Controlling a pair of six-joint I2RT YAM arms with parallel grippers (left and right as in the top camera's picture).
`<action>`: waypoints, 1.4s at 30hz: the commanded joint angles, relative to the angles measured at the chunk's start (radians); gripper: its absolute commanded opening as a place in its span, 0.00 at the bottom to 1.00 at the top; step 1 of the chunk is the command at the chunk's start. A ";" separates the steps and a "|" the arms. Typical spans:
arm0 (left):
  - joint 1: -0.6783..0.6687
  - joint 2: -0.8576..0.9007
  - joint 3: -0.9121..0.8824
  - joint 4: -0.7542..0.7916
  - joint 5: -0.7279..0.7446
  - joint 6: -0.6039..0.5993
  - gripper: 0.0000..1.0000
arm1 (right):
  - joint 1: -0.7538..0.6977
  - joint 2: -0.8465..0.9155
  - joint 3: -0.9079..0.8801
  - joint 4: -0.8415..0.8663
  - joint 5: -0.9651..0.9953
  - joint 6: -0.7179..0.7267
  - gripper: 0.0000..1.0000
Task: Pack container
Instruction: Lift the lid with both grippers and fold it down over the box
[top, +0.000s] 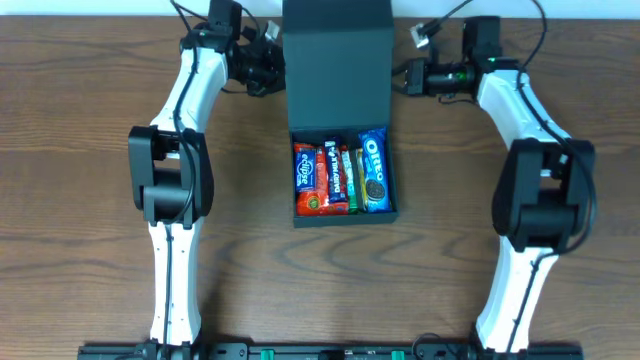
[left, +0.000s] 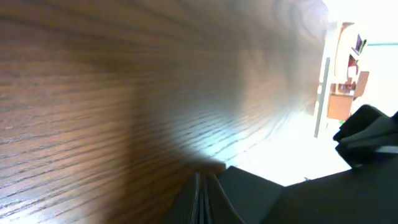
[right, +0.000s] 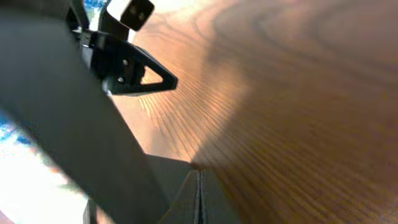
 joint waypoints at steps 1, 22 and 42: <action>-0.002 -0.070 0.051 -0.036 0.018 0.121 0.06 | 0.011 -0.076 0.002 -0.006 -0.015 -0.030 0.01; -0.022 -0.282 0.053 -0.368 -0.110 0.581 0.06 | 0.043 -0.230 0.002 -0.391 0.262 -0.374 0.01; -0.065 -0.297 0.053 -0.483 -0.246 0.688 0.06 | 0.028 -0.295 0.003 -0.452 0.440 -0.424 0.01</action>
